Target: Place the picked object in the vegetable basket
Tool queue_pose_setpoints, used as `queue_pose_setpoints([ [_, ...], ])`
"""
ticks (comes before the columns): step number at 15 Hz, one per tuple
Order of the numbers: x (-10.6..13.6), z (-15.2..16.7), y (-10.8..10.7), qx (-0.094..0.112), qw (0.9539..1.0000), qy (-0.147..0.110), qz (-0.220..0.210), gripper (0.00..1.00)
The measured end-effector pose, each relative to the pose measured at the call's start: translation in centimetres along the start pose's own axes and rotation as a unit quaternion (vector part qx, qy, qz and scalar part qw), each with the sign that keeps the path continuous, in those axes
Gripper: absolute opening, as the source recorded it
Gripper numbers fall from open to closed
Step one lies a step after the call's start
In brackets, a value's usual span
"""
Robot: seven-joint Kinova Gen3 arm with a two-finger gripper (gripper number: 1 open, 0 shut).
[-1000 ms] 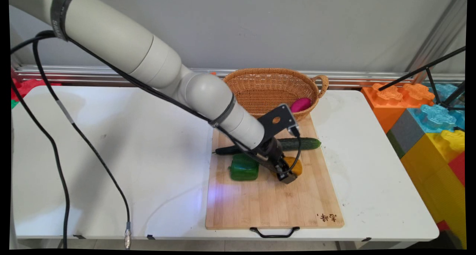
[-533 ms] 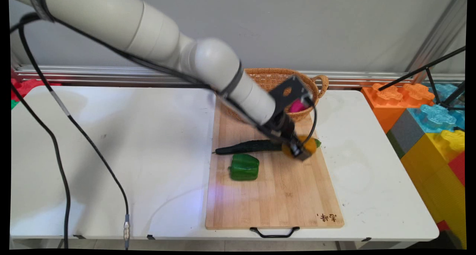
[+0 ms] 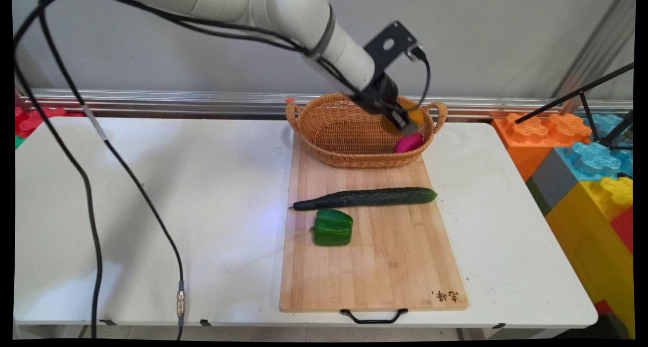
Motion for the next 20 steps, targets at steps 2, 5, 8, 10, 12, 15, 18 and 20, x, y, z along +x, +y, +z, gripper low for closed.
queue_pose_setpoints([
  [2, 0.1, 0.8, -2.5, 0.027, 0.9996, -0.001, -0.004, 0.0],
  [5, -0.6, 2.3, -4.6, 0.046, 0.9989, -0.007, -0.012, 0.0],
  [8, -2.4, 5.4, -6.7, 0.057, 0.9979, -0.018, -0.026, 0.0],
  [10, -3.7, 7.5, -7.6, 0.057, 0.9974, -0.024, -0.037, 0.0],
  [12, -4.6, 9.6, -8.3, 0.054, 0.9971, -0.023, -0.049, 0.0],
  [15, -5.1, 11.8, -9.1, 0.051, 0.9967, -0.016, -0.061, 0.0],
  [18, -5.0, 12.7, -9.5, 0.052, 0.9964, -0.009, -0.066, 0.0],
  [20, -4.7, 12.9, -9.7, 0.052, 0.9962, -0.006, -0.069, 1.0],
])
